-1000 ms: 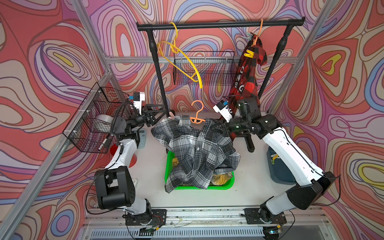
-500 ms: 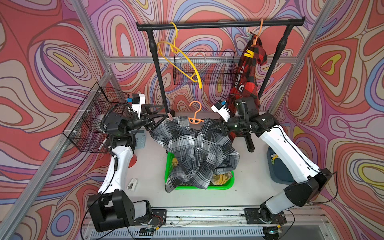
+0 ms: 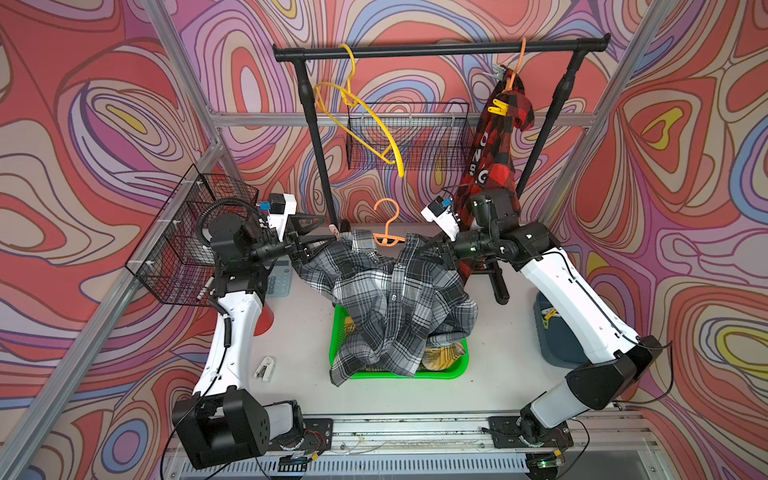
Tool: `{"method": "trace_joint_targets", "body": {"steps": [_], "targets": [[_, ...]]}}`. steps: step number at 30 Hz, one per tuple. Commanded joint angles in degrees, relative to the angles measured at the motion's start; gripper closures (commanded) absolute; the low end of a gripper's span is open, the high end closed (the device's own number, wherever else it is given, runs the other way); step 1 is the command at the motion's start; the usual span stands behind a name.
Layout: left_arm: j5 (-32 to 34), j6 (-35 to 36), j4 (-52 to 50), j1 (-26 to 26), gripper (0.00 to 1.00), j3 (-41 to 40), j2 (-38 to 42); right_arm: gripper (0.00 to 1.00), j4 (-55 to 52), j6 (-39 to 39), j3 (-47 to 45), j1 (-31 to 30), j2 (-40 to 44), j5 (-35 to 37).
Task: Remove the clothespins securing long-sleeve shirts to the hanger
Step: Remove the clamp from the hanger.
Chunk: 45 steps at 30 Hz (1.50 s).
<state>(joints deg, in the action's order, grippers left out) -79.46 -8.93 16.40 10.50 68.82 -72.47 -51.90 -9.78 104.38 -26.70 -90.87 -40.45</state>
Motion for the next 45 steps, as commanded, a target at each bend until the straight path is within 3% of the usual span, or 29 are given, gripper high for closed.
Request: {"method": "trace_joint_targets", "body": {"steps": [1,24,36,40,45], "targets": [[-0.8,6.2,-5.5,0.3,0.34,1.4,1.4,1.00,0.7,-1.3,1.7,-0.1,-0.5,-3.5],[3.1,5.2,-5.4,0.2,0.30,2.8,-0.2,1.00,4.2,-3.8,-2.8,-1.0,2.2,-7.3],[0.4,7.2,-11.4,0.2,0.30,4.0,-0.7,1.00,10.2,-3.0,-5.0,-1.3,4.1,-5.9],[0.8,8.7,-14.4,0.2,0.35,5.2,-1.0,1.00,11.0,-3.0,-5.5,-1.7,3.9,-5.6],[0.9,6.2,-10.8,0.2,0.47,4.4,-1.0,1.00,10.6,-3.3,-5.1,-2.4,2.9,-5.5]]}}
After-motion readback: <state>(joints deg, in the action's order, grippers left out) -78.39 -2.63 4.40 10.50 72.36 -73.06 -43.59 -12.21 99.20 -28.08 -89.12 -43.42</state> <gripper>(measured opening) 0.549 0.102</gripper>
